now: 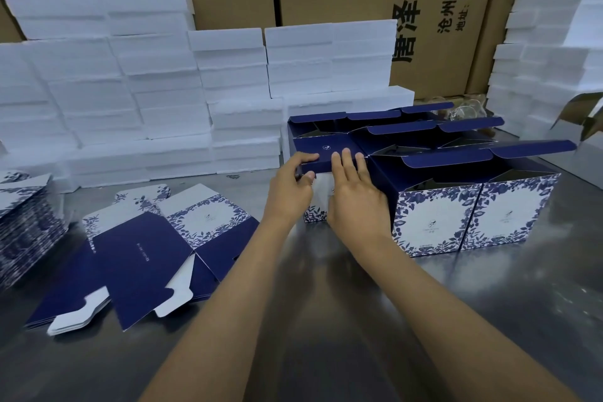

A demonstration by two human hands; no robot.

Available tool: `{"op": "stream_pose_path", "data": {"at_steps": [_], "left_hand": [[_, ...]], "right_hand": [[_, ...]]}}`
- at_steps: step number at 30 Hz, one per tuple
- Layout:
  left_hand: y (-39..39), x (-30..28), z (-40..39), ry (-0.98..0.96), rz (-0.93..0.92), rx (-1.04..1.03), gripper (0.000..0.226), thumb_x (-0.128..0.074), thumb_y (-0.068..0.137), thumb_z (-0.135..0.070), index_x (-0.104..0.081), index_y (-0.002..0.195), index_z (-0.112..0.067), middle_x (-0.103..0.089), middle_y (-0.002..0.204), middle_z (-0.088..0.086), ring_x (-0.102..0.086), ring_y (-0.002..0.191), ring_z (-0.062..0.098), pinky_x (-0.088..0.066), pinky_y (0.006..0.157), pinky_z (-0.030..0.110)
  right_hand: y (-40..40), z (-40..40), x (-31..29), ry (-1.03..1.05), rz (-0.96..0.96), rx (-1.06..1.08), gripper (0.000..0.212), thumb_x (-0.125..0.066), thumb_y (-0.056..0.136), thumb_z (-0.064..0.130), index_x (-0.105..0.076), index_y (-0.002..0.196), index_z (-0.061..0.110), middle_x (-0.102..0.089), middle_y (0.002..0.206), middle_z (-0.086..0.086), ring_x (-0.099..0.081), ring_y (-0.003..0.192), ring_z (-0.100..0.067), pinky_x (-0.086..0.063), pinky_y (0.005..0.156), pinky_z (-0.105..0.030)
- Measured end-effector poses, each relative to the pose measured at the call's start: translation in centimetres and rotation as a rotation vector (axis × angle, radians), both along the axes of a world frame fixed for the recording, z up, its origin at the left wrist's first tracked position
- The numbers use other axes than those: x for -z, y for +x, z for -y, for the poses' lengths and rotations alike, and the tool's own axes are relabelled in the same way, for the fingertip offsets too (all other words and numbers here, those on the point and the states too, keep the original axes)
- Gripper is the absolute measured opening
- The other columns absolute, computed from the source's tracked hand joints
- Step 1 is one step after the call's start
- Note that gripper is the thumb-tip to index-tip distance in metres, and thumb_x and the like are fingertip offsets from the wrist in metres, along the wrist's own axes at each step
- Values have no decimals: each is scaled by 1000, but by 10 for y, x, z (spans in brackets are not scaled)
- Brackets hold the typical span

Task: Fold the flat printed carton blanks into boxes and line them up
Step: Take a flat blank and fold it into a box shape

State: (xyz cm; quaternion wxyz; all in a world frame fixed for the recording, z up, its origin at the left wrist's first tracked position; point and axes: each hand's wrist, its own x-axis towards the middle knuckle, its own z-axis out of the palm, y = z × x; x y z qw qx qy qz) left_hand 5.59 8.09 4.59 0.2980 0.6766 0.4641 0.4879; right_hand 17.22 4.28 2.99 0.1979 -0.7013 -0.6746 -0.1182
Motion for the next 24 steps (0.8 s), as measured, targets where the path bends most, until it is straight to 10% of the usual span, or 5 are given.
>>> {"op": "stream_pose_path", "data": {"at_steps": [5, 9, 17, 24], "left_hand": [[-7, 0, 16, -23, -186, 75, 80, -52, 95, 3, -21, 155, -40, -31, 161, -11, -47, 111, -9, -37, 77, 1], [-15, 5, 40, -44, -201, 3, 96, -57, 95, -5, 3, 154, -51, -36, 158, -11, -58, 120, 24, -36, 82, 20], [-81, 12, 79, -167, -264, -195, 54, -48, 98, -13, -38, 146, -33, -61, 113, -4, -57, 109, 26, -35, 87, 30], [-150, 28, 88, -322, -443, -614, 65, -61, 92, -36, -34, 150, -26, -20, 163, 6, -14, 150, 31, -12, 115, 66]], "right_hand": [[-5, 16, 1, -3, 19, -1, 86, -48, 98, 21, 11, 160, 11, 15, 169, -10, 14, 156, -31, -10, 126, -41], [-20, 47, 9, 88, 8, -106, 91, -51, 95, 19, 13, 160, 15, 20, 168, -6, 20, 155, -29, -3, 127, -45], [-62, 83, 33, -212, -509, -215, 60, -55, 95, 30, -38, 151, 16, -45, 154, -3, -32, 145, -21, -21, 118, -34], [-83, 69, 42, -363, -583, -195, 59, -55, 95, 38, -40, 149, 20, -47, 152, -3, -35, 142, -25, -25, 115, -33]]}}
